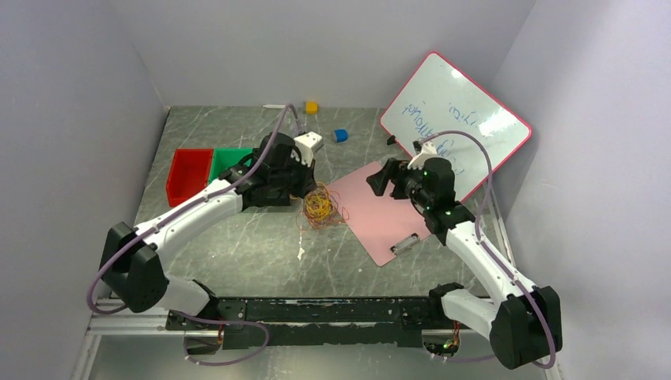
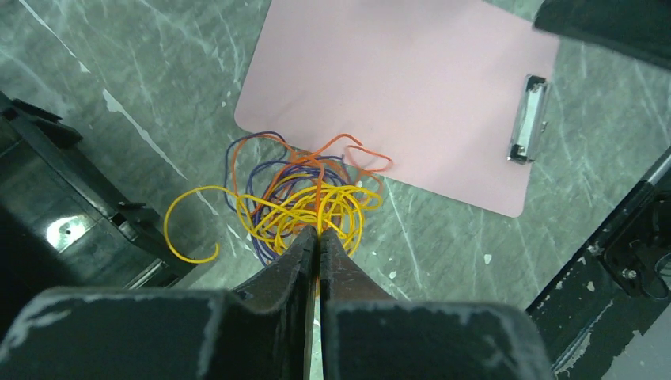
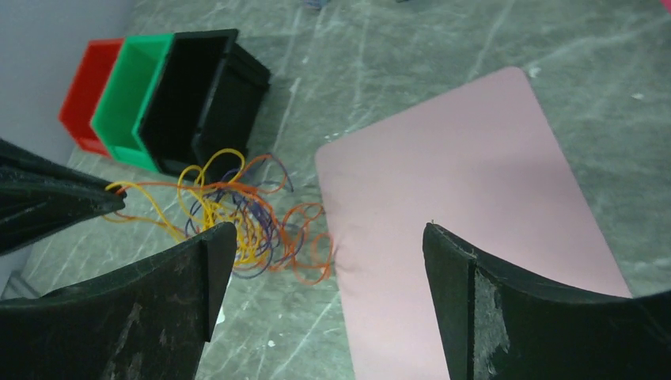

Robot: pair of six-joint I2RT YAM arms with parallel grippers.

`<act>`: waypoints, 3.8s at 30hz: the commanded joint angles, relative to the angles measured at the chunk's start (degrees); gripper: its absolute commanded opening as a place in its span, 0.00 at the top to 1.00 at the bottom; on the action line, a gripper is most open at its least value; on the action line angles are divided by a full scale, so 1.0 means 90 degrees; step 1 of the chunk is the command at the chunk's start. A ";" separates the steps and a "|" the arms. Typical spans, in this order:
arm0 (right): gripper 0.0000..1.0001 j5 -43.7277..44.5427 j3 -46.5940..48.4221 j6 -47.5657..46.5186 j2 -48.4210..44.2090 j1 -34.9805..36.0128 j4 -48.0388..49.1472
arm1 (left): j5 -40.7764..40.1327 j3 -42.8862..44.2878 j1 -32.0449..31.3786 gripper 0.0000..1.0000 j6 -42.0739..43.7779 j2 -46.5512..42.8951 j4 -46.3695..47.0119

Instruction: Untangle the cables

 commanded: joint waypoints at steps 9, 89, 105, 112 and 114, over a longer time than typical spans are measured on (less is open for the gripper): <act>0.08 0.0172 -0.0232 0.0031 -0.0119 0.1219 0.1344 | 0.0517 0.0319 -0.0041 0.93 0.0118 -0.0627 -0.0447; 0.98 -0.0814 0.1506 -0.0503 0.3620 0.2373 0.1133 | -0.1495 -0.3015 -0.0024 0.48 -0.2322 -0.1553 0.1420; 1.00 -0.0916 0.1333 -0.0107 0.2096 0.2400 0.0903 | -0.2129 -0.2636 -0.0026 0.24 -0.2902 -0.0882 0.2552; 1.00 -0.1035 0.1526 0.0126 0.1748 0.2406 0.0893 | -0.2076 -0.2700 -0.0026 0.25 -0.3164 -0.0428 0.3270; 1.00 -0.1019 0.1591 0.0232 0.1575 0.2401 0.0946 | -0.2175 -0.2697 -0.0027 0.26 -0.3230 -0.0197 0.3309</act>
